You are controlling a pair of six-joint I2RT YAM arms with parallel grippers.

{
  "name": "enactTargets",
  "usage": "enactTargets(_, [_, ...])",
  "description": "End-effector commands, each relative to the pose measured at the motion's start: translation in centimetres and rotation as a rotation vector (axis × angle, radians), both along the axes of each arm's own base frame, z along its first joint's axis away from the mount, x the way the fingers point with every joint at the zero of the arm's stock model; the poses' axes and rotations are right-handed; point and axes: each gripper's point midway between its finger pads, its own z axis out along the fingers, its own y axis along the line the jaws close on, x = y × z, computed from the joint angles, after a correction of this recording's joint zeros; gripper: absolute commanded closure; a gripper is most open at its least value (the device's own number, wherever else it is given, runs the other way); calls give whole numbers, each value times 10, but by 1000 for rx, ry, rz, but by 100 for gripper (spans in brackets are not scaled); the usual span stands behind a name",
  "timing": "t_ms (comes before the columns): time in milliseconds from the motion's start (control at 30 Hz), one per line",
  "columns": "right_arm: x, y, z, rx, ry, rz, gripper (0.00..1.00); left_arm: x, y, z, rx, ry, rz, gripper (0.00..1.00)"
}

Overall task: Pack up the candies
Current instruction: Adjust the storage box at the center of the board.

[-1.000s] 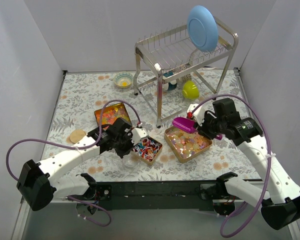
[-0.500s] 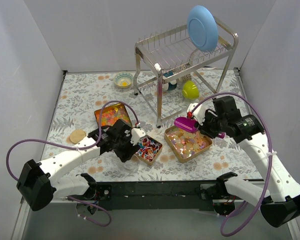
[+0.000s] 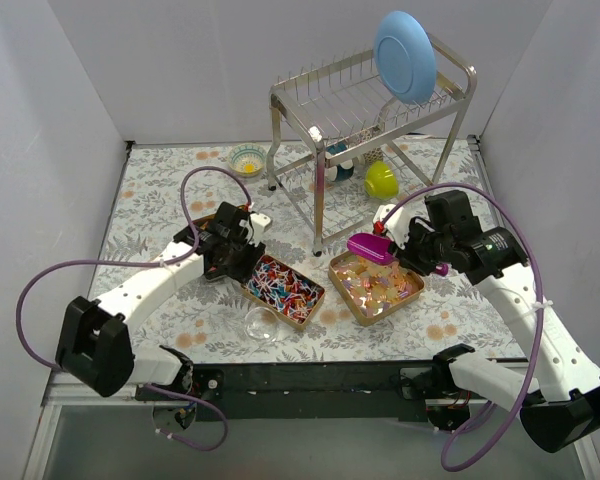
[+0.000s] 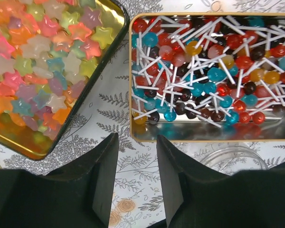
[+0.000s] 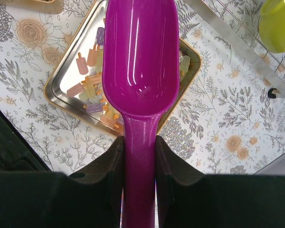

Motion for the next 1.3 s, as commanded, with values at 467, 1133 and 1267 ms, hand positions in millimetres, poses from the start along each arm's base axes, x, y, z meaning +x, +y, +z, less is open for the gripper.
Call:
enactTargets(467, [-1,7,23,56,-53,33,99,21,13,-52,-54,218,264,74])
enactTargets(1133, [-5,39,31,31,-23,170,99,2,16,-49,-258,411,568,100])
enactTargets(1267, [-7,55,32,-11,-49,255,99,3,13,-43,-279,399,543,100])
